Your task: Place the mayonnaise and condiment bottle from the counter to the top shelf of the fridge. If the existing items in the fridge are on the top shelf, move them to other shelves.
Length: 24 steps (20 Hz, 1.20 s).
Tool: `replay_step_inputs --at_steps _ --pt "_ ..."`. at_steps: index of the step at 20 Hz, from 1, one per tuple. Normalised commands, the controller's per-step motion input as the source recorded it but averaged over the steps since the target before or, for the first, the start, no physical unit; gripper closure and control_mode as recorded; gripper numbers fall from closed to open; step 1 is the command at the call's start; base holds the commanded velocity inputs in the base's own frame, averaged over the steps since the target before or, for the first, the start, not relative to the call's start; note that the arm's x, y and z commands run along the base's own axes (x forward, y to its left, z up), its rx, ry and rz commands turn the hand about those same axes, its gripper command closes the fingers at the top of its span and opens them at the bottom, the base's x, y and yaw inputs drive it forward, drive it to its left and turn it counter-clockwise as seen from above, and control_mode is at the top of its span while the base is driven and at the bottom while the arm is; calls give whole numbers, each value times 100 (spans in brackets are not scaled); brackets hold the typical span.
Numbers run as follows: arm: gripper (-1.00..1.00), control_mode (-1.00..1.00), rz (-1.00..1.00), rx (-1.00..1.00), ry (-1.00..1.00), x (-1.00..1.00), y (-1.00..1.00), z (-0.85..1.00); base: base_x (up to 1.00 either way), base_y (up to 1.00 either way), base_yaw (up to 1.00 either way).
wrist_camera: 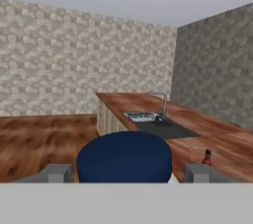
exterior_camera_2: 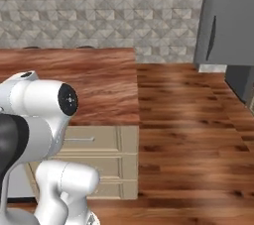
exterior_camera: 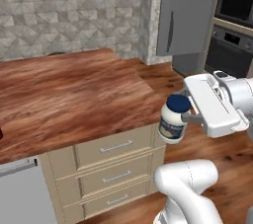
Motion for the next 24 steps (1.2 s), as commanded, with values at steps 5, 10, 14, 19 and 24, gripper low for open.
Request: replay_step_inputs --at_steps 5,10,14,19,24 --pt "100 100 0 0 0 0 0 0 35 -100 -20" --pt "100 100 0 0 0 0 0 0 77 -100 -11" --pt "100 100 0 0 0 0 0 0 92 -100 -5" --pt "100 100 0 0 0 0 0 0 100 -100 0" --pt "100 100 0 0 0 0 0 0 100 -29 0"
